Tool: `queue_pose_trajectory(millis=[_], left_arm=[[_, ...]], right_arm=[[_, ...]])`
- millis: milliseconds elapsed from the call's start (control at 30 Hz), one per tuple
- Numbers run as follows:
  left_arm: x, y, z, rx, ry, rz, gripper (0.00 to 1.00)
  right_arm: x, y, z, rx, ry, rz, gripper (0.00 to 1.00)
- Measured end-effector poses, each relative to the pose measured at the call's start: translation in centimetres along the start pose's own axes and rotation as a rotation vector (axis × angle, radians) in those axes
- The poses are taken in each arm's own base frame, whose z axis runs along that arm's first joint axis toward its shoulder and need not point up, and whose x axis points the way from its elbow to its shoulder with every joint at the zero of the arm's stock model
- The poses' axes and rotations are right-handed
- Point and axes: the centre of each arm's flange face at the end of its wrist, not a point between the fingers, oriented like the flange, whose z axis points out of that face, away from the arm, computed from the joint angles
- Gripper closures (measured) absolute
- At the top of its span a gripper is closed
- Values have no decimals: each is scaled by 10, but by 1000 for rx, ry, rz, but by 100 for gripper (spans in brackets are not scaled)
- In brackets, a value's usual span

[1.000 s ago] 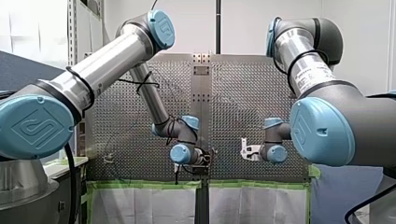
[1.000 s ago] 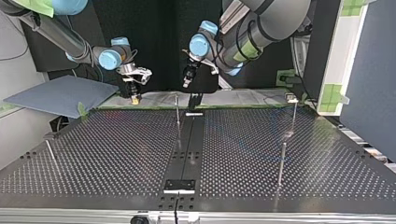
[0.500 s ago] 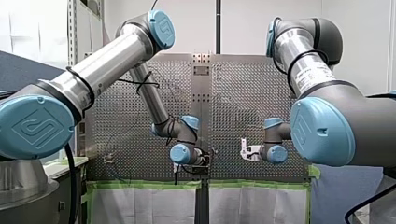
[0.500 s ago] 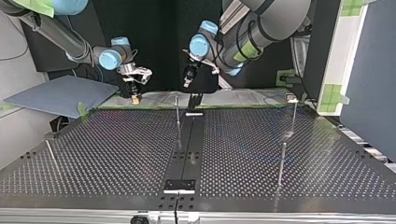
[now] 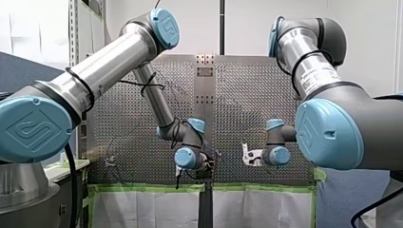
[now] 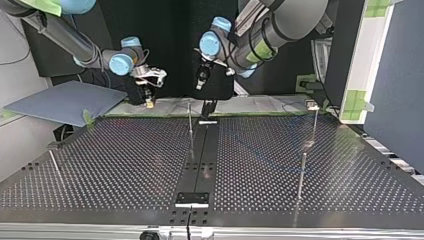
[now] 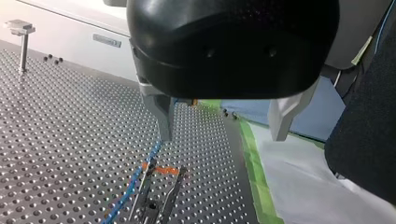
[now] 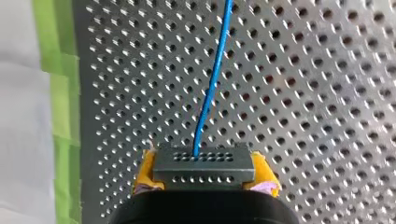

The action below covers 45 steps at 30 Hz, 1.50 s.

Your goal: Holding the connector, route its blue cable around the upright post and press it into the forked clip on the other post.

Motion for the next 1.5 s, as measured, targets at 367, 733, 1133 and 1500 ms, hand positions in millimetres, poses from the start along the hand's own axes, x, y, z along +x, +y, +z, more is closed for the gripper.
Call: queue_pose_trajectory(millis=[367,733,1133,1500], left_arm=[[1,-2,-1,-1,0,-1,1],[0,3,-2,-47,-6,2,1],[0,6,0,-61,-9,1,1],[-1,10,0,-87,-11,2,1]], right_arm=[[-10,-26,-15,40,-33,-64,98],[-14,-39,-21,31,-43,-67,98],[28,-31,-20,20,28,-50,98],[30,-38,-30,25,25,-44,98]])
